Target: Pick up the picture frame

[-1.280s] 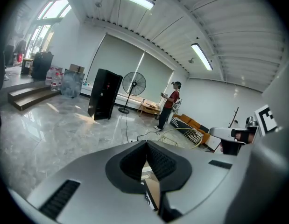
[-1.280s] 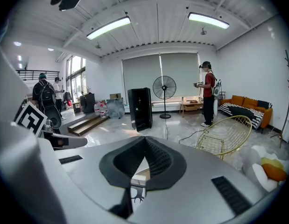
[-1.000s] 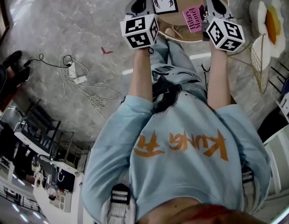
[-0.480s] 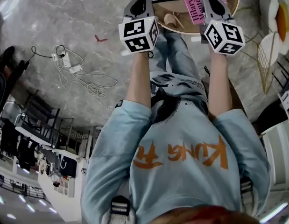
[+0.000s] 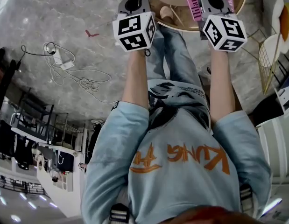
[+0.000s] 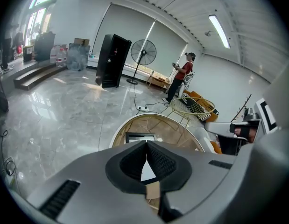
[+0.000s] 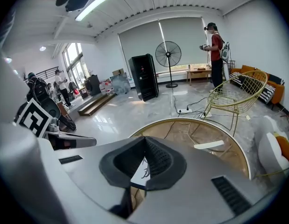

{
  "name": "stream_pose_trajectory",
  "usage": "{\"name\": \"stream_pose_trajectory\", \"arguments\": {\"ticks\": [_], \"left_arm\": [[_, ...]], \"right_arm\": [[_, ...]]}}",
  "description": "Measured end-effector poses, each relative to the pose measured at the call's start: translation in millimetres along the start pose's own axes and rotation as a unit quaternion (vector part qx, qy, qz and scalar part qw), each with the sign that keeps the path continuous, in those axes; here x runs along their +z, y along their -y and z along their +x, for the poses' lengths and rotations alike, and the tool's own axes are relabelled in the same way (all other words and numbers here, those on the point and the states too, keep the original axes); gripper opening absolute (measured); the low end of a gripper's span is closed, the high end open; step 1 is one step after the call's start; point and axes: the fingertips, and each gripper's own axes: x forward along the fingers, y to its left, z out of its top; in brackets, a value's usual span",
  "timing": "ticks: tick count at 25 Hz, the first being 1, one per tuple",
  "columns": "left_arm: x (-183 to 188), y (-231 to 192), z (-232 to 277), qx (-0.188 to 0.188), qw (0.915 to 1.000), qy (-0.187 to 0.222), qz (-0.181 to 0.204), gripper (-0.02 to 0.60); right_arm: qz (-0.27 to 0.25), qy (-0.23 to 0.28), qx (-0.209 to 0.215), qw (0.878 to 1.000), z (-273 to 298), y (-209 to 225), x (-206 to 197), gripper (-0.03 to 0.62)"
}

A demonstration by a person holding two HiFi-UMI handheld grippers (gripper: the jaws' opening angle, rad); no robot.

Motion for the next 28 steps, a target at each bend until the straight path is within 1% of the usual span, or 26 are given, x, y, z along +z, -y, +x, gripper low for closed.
{"name": "stream_pose_trajectory", "arguments": {"ticks": [4, 10, 16, 24, 28], "left_arm": [[-19, -6, 17, 0.000, 1.0000, -0.006, -0.004, 0.020], [-46, -24, 46, 0.005, 0.9998, -0.020, -0.007, 0.020], [-62, -28, 64, 0.007, 0.9995, -0.030, 0.000, 0.020], [-74, -36, 92, 0.016, 0.9984, -0.054, 0.000, 0.021], [-80, -40, 102, 0.019, 0.9981, -0.059, -0.002, 0.021]], "right_arm": [[-0.007, -0.011, 0.001, 1.000, 14, 6, -19, -0.003], [-0.009, -0.024, 0.006, 1.000, 51, 10, -45, -0.003], [-0.009, -0.034, 0.015, 0.999, 70, 13, -65, -0.003], [-0.008, -0.073, 0.022, 0.997, 104, 31, -97, -0.003], [-0.012, -0.092, 0.028, 0.995, 116, 35, -112, -0.002]]}}
